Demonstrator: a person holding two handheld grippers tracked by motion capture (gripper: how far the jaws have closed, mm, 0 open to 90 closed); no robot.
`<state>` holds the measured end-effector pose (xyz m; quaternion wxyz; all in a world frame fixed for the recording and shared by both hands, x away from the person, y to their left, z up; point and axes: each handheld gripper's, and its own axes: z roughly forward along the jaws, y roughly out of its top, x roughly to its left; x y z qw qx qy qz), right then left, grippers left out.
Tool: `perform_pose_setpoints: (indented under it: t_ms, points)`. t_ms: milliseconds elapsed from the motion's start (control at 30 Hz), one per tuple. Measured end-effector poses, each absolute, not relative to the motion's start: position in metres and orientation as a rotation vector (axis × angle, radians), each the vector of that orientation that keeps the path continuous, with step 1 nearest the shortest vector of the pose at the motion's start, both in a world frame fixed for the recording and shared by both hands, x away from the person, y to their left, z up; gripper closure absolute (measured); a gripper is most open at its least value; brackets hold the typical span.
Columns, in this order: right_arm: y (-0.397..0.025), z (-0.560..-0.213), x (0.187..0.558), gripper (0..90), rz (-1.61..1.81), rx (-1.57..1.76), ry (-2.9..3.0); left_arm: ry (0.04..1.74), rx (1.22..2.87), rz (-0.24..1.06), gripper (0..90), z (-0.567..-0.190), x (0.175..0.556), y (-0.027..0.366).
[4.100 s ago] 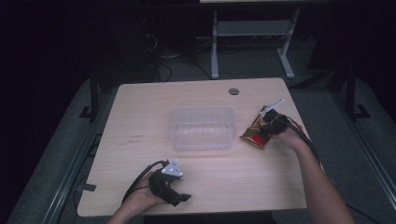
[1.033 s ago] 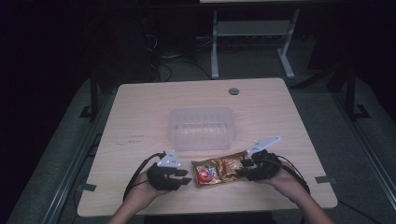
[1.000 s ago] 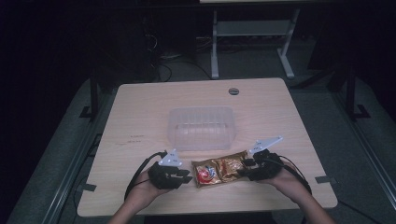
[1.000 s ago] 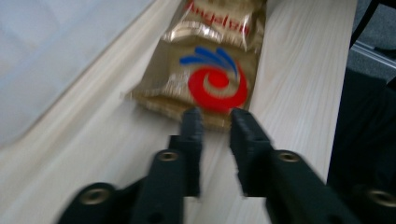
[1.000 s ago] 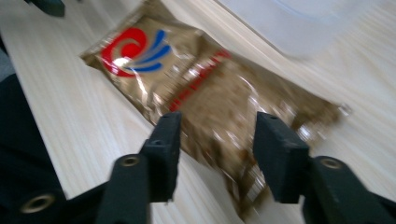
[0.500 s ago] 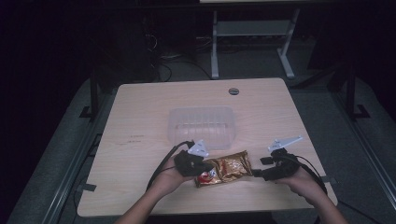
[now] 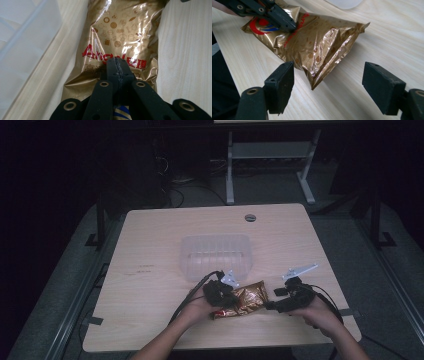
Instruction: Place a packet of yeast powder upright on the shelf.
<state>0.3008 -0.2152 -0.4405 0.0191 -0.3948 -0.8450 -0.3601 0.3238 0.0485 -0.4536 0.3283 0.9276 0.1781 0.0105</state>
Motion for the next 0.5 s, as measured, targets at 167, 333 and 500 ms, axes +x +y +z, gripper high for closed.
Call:
perform_pose_setpoints:
  t_ms: [167,333,500]
  points:
    - [-0.208,-0.443,0.305,23.3,-1.114,-1.21,-2.61,0.479,2.42,0.003,89.8,-0.456,0.326,0.049]
    - [-0.199,-0.445,0.311,21.9,-1.111,-1.206,-2.578,0.489,2.424,-0.003,89.9,-0.456,0.327,0.049]
    - [-0.189,-0.45,0.317,21.7,-1.108,-1.207,-2.552,0.484,2.433,-0.009,89.9,-0.455,0.328,0.049]
